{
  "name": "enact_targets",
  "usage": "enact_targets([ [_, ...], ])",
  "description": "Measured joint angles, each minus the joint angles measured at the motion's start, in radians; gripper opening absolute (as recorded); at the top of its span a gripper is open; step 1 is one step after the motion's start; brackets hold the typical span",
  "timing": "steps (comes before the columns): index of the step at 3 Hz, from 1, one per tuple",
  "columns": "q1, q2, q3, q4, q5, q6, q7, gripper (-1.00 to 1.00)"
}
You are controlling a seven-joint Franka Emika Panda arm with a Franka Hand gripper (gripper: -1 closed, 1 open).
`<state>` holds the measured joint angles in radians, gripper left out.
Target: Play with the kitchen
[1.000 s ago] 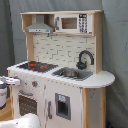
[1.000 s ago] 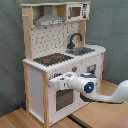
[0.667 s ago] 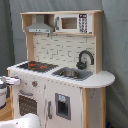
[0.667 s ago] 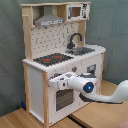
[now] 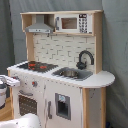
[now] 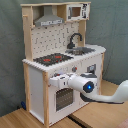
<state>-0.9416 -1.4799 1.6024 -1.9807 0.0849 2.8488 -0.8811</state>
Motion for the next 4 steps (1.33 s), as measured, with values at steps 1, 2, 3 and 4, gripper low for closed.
enact_targets([
  [1,0.000,0.002,0.001,-0.001,0.001,0.003,0.108,-1.00],
  [2,0.000,0.004,0.001,-0.002,0.001,0.009,0.208,-1.00],
  [3,0.000,0.004,0.002,-0.004,0.001,0.016,0.317,-1.00],
  [4,0.000,0.004,0.002,-0.006,0.001,0.024,0.431,-1.00],
])
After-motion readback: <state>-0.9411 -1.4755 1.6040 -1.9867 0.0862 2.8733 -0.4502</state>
